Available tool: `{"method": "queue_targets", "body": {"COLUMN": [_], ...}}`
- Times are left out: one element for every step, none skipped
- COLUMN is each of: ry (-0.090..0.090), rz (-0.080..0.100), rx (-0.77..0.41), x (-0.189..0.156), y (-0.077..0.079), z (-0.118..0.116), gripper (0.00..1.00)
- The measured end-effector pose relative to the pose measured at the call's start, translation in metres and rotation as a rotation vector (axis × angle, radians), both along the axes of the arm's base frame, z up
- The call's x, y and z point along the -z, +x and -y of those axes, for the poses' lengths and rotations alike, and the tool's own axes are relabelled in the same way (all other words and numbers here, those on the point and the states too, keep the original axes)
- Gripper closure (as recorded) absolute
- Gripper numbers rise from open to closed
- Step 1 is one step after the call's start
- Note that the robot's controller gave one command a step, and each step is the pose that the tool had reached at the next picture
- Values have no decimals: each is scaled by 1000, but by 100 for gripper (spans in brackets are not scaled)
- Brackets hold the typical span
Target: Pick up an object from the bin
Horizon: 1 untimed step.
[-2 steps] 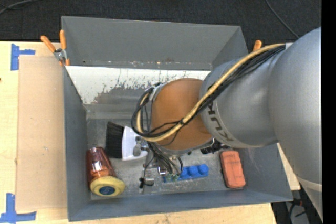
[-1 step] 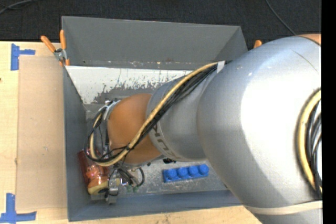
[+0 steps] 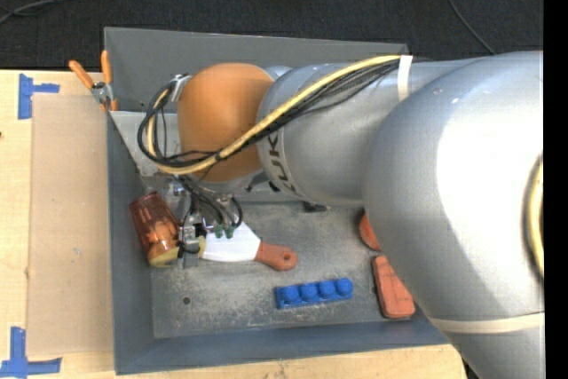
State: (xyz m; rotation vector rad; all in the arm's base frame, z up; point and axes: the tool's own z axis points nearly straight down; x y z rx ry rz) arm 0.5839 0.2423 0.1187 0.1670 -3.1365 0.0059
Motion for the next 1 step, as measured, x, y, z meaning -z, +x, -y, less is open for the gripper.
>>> {"method": "queue_targets", "body": {"ry": [-1], "rz": [-9], "rx": [86], "x": [11], "y": [-65], "z": [-2], "gripper": [0]}}
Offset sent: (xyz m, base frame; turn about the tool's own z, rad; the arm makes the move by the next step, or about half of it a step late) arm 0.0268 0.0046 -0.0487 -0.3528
